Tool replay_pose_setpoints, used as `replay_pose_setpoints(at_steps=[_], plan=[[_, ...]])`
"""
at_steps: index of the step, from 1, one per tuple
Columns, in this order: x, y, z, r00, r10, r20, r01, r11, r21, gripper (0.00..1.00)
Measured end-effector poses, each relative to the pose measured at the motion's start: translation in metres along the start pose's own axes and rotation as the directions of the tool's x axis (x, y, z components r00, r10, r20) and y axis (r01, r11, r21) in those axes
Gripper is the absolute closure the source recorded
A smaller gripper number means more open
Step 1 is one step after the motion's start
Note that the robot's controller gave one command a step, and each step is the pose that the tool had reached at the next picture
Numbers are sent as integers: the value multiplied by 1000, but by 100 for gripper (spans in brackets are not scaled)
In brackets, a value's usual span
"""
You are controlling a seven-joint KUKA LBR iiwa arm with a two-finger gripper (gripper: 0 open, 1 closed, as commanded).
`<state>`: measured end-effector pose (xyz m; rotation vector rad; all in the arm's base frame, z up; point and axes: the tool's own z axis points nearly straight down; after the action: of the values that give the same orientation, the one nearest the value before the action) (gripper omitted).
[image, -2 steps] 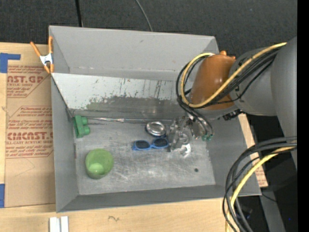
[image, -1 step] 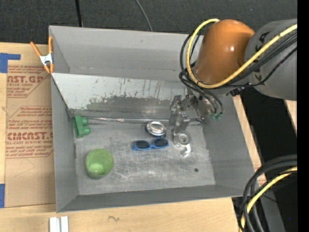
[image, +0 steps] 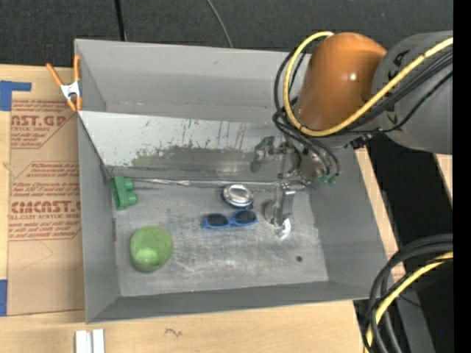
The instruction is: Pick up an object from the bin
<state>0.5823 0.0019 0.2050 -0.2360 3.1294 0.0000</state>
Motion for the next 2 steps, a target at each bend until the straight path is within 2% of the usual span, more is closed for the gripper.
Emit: replay_pose_setpoints(at_steps=[1,2], plan=[[17,44,127,981,196,-8,-196,981,-2,0],[28,24,111,1000,15,-3,-15,1000,0,0]])
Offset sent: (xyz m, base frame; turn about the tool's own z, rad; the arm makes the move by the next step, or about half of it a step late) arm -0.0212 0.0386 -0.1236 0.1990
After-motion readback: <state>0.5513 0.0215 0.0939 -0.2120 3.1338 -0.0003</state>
